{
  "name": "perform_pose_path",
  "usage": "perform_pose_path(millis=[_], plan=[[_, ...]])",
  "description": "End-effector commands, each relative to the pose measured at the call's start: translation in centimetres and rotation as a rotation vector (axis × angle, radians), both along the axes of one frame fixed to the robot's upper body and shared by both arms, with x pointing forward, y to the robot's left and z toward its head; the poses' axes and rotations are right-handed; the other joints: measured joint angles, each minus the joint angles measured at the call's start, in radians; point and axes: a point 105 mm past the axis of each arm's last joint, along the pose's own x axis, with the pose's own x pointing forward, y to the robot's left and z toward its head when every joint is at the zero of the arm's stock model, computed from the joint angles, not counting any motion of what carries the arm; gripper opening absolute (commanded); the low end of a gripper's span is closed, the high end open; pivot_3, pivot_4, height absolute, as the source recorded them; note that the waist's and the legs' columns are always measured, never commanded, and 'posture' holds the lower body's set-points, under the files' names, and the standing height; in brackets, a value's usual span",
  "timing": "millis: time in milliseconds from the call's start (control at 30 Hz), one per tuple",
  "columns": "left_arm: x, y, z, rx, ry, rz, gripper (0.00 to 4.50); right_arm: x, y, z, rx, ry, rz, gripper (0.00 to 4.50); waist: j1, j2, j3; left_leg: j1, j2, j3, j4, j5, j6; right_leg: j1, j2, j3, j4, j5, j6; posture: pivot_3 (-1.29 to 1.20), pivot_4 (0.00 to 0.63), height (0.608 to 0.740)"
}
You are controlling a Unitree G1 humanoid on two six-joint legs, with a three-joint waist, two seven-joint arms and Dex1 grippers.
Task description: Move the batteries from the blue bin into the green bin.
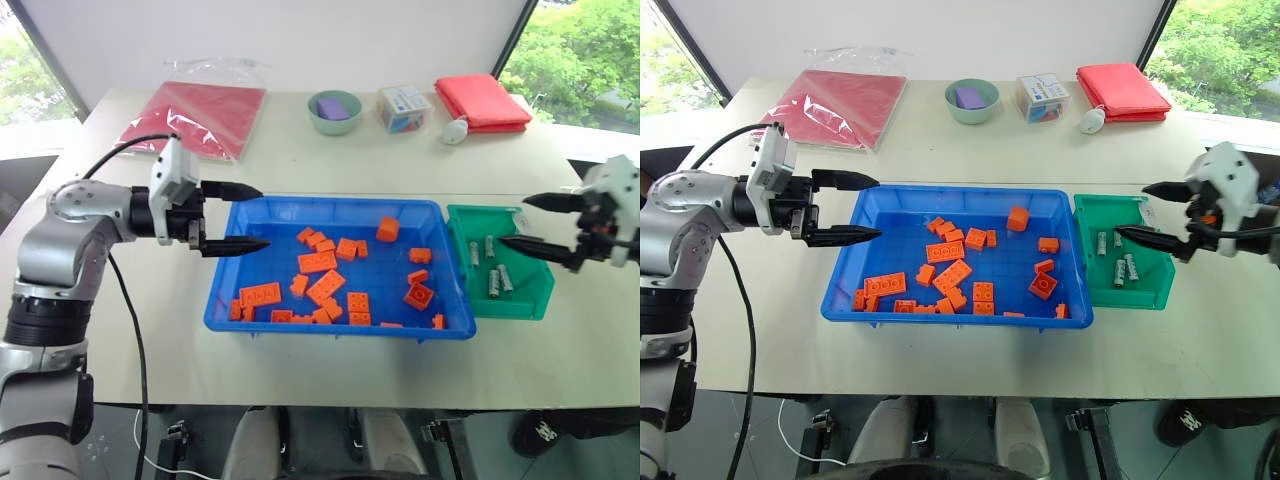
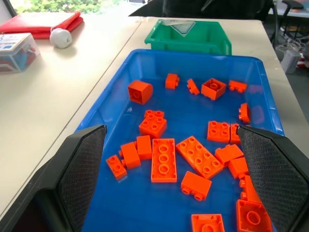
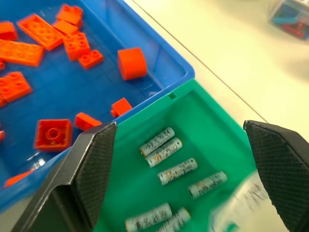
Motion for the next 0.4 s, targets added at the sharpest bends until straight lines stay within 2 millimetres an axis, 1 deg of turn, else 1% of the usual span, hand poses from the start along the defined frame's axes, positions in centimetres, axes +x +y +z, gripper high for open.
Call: perform_pose_path(millis=[33,100,167,200,233,333,400], plan=[[0.1,2.3,1.4,-0.002,-0.033,0.061,4.50,-1.4,-2.8,-0.2,-0.019,0.012,-0.023,4.47,-0.002,0.000,0.000,0.000,0.000,0.000,0.000,0.000,0.000,0.001,0.000,0.000,0.000,0.000,-0.001,0.00,0.150,0.736],[0.4,4.0,1.7,-0.012,-0.018,0.113,4.50,-1.9,-4.9,-0.9,-0.003,0.036,-0.073,4.47,-0.003,0.000,0.000,0.001,0.000,0.000,0.000,0.000,0.000,0.001,0.000,0.000,0.000,-0.001,-0.001,0.00,0.150,0.736],[0.7,5.6,2.7,-0.058,-0.006,0.164,4.50,-2.0,-6.8,-0.9,0.058,0.029,-0.141,4.47,-0.008,0.000,0.000,0.001,0.000,0.001,0.000,0.000,0.000,0.001,0.000,0.000,0.000,-0.001,-0.001,0.00,0.150,0.736],[0.8,6.1,3.2,-0.084,-0.006,0.184,4.50,-2.0,-7.4,-0.9,0.076,0.023,-0.158,4.47,-0.010,0.000,0.000,0.002,0.000,0.002,0.000,0.000,0.000,0.001,0.000,0.001,0.000,-0.001,-0.001,0.00,0.150,0.736],[0.9,6.7,3.7,-0.104,-0.009,0.206,4.50,-2.2,-7.9,-1.4,0.060,0.033,-0.168,4.47,-0.010,0.000,0.000,0.002,0.000,0.002,0.000,0.000,0.000,0.001,0.000,0.001,0.000,-0.001,-0.001,0.00,0.150,0.736],[0.9,7.6,4.1,-0.113,-0.017,0.243,4.50,-2.6,-8.5,-2.6,0.021,0.061,-0.168,4.47,-0.009,0.000,0.000,0.002,0.000,0.002,0.000,0.000,0.000,0.001,0.000,0.001,0.000,-0.001,-0.001,0.00,0.150,0.736],[0.8,8.2,4.0,-0.091,-0.025,0.268,4.50,-2.5,-8.5,-3.0,0.047,0.062,-0.169,4.47,-0.009,0.000,0.000,0.002,0.000,0.001,0.000,0.000,0.000,0.001,0.000,0.001,0.000,-0.001,-0.001,0.00,0.150,0.736]])
